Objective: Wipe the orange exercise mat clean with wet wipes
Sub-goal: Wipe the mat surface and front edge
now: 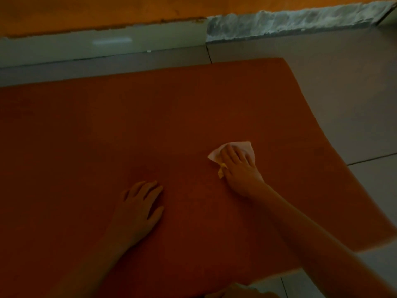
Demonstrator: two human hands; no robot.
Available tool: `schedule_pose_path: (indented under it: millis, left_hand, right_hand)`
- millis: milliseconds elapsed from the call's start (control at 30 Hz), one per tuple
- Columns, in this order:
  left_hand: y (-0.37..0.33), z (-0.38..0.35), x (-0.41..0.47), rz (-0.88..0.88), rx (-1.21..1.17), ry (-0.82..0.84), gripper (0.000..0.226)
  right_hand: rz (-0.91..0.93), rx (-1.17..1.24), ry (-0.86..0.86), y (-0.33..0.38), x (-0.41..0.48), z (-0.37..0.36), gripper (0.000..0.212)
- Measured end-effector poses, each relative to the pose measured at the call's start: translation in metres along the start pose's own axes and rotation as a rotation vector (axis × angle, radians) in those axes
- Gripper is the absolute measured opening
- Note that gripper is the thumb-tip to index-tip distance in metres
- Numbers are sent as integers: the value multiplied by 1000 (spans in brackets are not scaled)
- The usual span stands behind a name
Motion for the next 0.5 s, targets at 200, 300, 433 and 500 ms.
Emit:
schedule_pose_path:
  millis: [200, 300, 433, 500]
  left_hand:
    - [3, 3, 30, -20, 12, 11, 95]
    - [3, 6, 40, -42, 28, 22, 94]
    - [5, 9, 52, -61, 50, 35, 90]
    - [5, 15, 66, -45, 47, -2, 93]
  right_hand:
    - [114, -66, 7, -9, 8, 1, 64]
    - [165, -133, -7, -19, 22, 8, 76]
    - [101, -123, -56, -18, 51, 21, 66]
    - [68, -84, -48, -17, 66, 27, 59]
Point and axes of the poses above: each hand's wrist, its own x-axis towards the middle knuckle, its own z-axis out of the back of the hand, y = z × x, the point moved 6 cm from there along x, towards the middle knuckle, and after that the axes turned 7 degrees about z, right-handed, at the moved point
